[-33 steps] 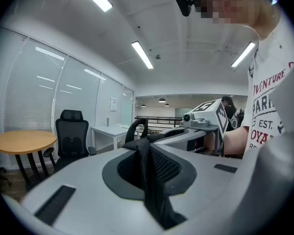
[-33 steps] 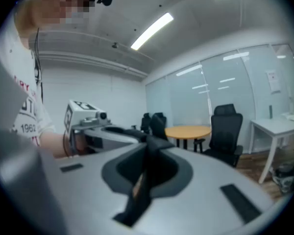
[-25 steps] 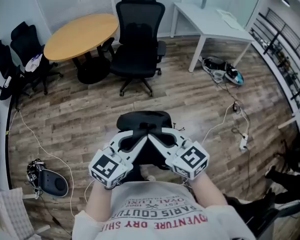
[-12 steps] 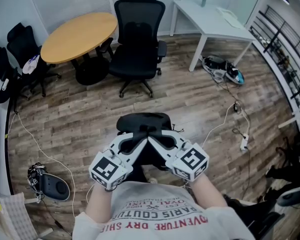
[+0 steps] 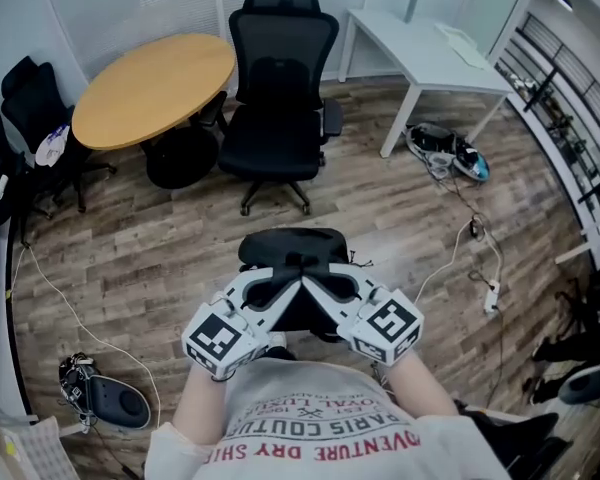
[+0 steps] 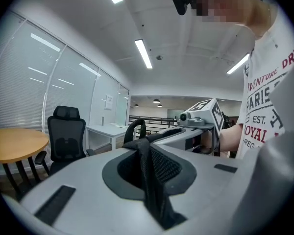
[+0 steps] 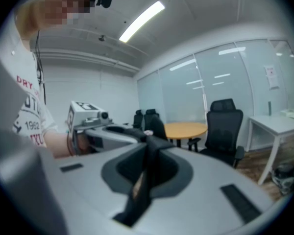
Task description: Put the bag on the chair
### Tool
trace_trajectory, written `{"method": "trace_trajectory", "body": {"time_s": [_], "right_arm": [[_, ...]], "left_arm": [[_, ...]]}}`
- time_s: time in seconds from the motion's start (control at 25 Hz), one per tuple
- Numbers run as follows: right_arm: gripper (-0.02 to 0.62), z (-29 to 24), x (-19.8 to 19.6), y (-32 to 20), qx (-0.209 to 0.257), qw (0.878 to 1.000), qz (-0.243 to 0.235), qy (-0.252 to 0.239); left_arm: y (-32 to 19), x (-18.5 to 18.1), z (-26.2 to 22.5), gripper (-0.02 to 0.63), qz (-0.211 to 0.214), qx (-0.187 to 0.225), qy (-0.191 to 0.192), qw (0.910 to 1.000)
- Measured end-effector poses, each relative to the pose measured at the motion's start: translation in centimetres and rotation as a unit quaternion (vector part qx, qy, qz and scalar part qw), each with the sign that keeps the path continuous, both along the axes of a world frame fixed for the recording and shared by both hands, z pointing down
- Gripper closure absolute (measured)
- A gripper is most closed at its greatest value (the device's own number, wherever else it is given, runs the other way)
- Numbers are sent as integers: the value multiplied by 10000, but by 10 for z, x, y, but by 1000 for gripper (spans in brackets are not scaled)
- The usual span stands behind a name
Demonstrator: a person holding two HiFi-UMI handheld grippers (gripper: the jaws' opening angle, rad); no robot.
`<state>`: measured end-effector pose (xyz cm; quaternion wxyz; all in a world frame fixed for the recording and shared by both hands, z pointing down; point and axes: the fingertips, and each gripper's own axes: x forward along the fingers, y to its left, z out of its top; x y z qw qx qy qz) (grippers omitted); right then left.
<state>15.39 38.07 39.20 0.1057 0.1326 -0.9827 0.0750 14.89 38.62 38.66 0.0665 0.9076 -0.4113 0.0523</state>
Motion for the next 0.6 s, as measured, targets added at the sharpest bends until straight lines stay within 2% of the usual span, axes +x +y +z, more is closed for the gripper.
{"method": "trace_trajectory", "body": {"time_s": [0.2,0.4,0.6], "right_arm": [[551,-4,-37,-32,34,9999,63,-104],[551,-2,-66,-70,-136,9996,137,-221],[551,5,-91,-115,-253,9993,-36,-264]], "left_arm": [[-31,-33,-9,551,185,76,-136,9997],[-69,-62,-9,551,130,44,-305,9994],[-113,-86,-2,551,-132,-82,-263,9995]]}}
